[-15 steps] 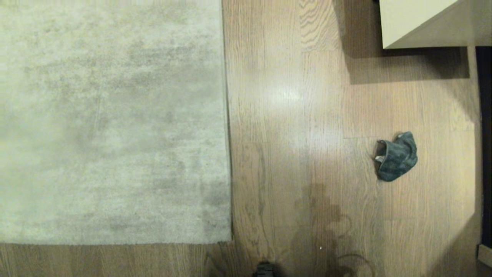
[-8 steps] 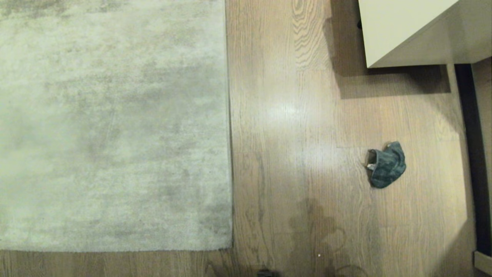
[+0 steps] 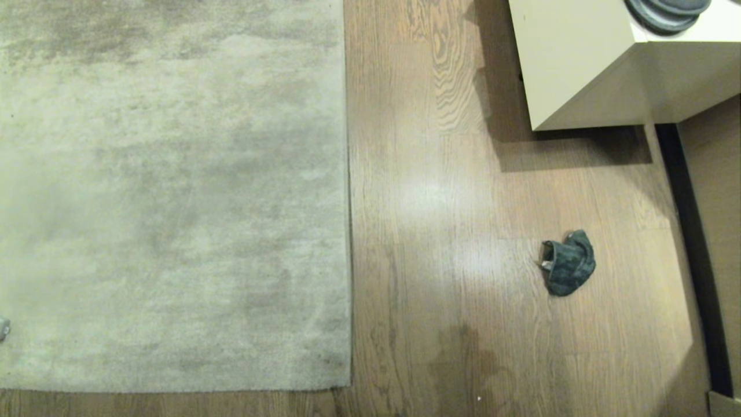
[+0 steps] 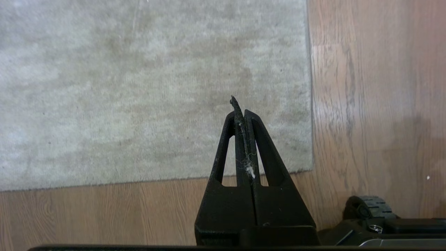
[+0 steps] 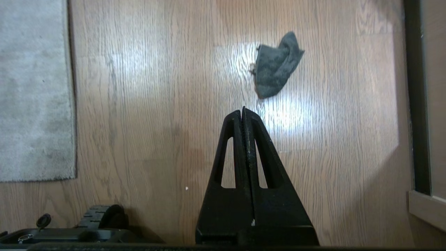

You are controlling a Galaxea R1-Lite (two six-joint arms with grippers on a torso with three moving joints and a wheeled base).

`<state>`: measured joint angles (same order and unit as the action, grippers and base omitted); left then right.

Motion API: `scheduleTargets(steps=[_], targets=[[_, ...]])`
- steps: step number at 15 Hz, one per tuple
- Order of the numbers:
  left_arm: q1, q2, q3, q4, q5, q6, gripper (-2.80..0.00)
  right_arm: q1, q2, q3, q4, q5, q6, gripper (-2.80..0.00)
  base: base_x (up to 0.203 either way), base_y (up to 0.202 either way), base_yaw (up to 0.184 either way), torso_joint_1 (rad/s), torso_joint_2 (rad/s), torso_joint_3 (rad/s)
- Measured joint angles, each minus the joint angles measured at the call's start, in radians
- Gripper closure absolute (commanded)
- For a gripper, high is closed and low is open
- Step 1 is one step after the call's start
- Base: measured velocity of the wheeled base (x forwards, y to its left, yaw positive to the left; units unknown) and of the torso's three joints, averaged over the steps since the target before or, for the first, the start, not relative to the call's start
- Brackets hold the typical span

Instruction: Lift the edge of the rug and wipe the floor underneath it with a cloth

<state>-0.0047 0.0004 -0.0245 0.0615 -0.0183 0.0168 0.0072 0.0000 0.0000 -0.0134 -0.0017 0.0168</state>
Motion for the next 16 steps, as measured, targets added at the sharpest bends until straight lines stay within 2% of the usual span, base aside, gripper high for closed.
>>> scheduleTargets(steps=[16], targets=[[0.001,0.000,0.004,-0.014,0.000,0.001,0.00,0.000,0.000,0.000,0.000,0.000,0.000,0.00,0.000,0.000,0.000,0.003,0.00,0.200]])
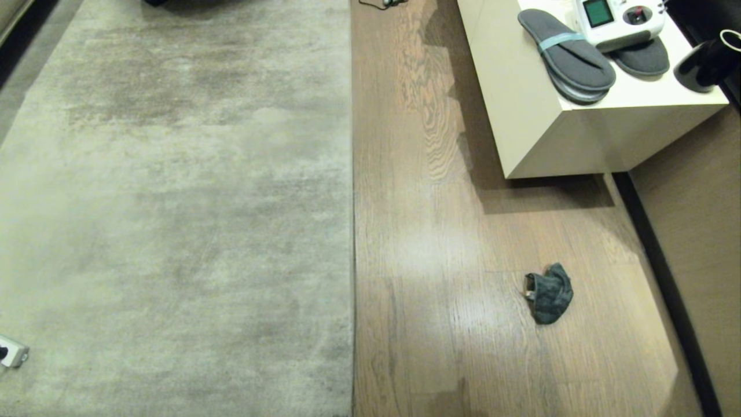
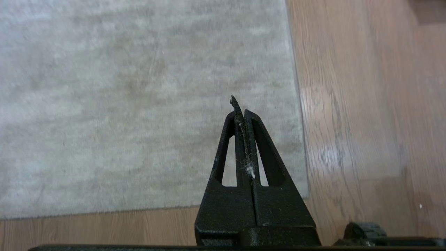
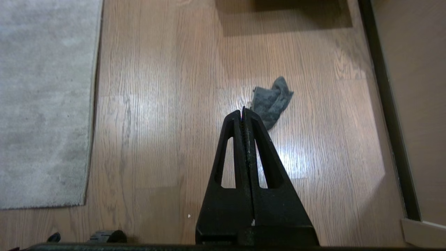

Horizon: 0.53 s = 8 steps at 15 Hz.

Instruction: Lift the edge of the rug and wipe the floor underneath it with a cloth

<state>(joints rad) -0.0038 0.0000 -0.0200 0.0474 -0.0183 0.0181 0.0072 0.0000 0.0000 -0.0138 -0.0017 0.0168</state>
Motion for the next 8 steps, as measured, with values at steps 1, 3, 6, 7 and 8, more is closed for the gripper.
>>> scheduleTargets(steps=[1,3,6,7,8], targets=[[0.000,0.000,0.001,-0.003,0.000,0.001,0.00,0.000,0.000,0.000,0.000,0.000,0.000,0.00,0.000,0.000,0.000,0.002,0.00,0.204],[-0.001,0.000,0.002,-0.005,0.000,0.000,0.00,0.000,0.000,0.000,0.001,0.000,0.000,0.00,0.000,0.000,0.000,0.000,0.00,0.202],[-0.001,0.000,0.002,-0.007,0.000,0.000,0.00,0.000,0.000,0.000,0.000,0.000,0.000,0.00,0.000,0.000,0.000,0.005,0.00,0.200],[-0.001,0.000,0.003,-0.007,0.000,0.000,0.00,0.000,0.000,0.000,0.000,0.000,0.000,0.00,0.000,0.000,0.000,0.007,0.00,0.205],[-0.001,0.000,0.003,-0.007,0.000,0.000,0.00,0.000,0.000,0.000,0.000,0.000,0.000,0.00,0.000,0.000,0.000,0.006,0.00,0.212]])
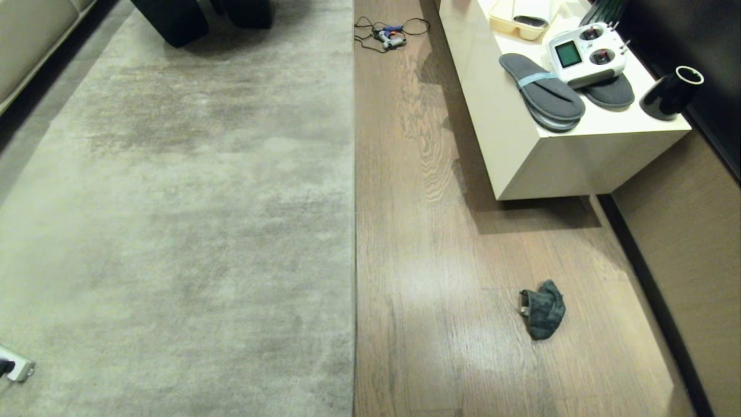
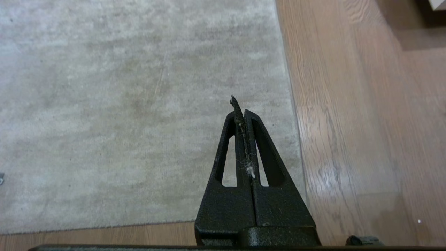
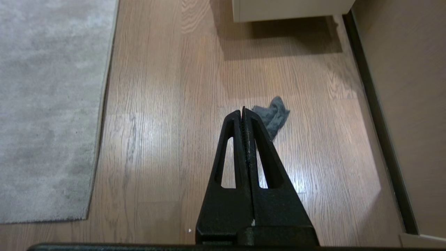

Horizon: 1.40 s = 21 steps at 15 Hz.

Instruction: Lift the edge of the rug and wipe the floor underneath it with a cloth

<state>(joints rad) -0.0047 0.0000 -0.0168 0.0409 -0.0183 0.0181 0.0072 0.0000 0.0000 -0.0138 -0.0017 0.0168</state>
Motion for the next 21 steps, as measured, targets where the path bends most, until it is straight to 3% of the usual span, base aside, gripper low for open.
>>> scheduleTargets(steps=[21], targets=[[0.000,0.000,0.004,-0.015,0.000,0.000,0.00,0.000,0.000,0.000,0.000,0.000,0.000,0.00,0.000,0.000,0.000,0.003,0.00,0.203]])
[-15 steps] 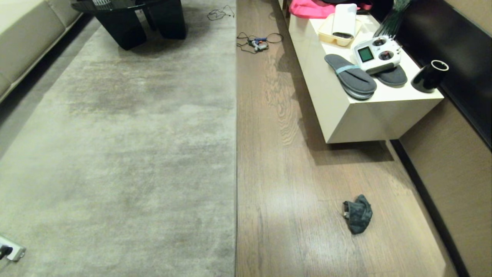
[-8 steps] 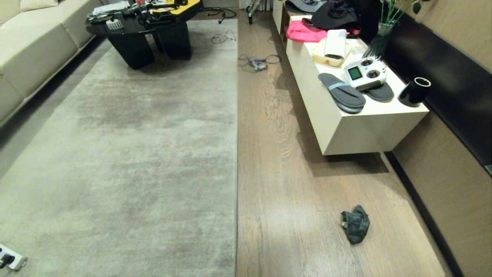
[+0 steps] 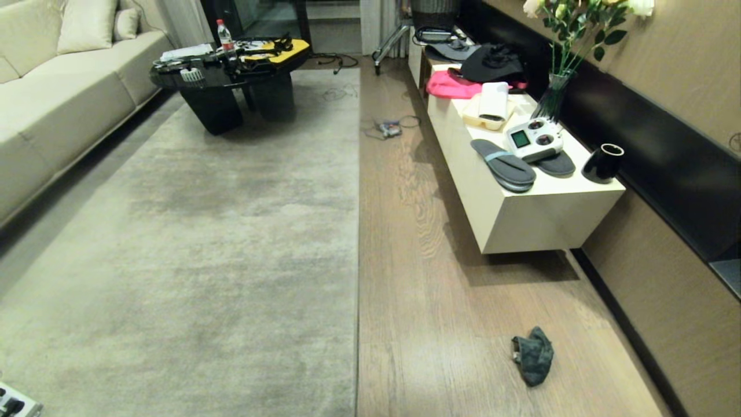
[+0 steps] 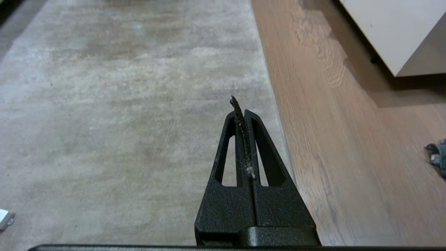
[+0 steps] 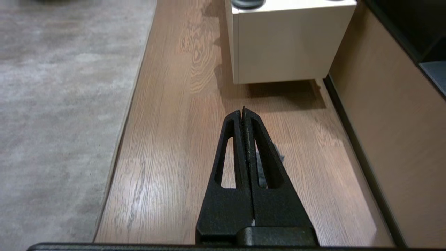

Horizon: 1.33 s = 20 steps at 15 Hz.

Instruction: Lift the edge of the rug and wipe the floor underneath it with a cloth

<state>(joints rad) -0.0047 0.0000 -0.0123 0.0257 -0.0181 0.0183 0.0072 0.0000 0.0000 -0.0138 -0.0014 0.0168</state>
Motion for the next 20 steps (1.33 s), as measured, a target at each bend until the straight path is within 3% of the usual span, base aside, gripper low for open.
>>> scheduleTargets(steps=[7,20], targets=[[0.000,0.000,0.001,-0.003,0.000,0.000,0.00,0.000,0.000,0.000,0.000,0.000,0.000,0.00,0.000,0.000,0.000,0.005,0.00,0.206],[0.001,0.000,0.003,-0.010,0.000,-0.006,0.00,0.000,0.000,0.000,0.000,0.000,0.000,0.00,0.000,0.000,0.000,0.002,0.00,0.019]])
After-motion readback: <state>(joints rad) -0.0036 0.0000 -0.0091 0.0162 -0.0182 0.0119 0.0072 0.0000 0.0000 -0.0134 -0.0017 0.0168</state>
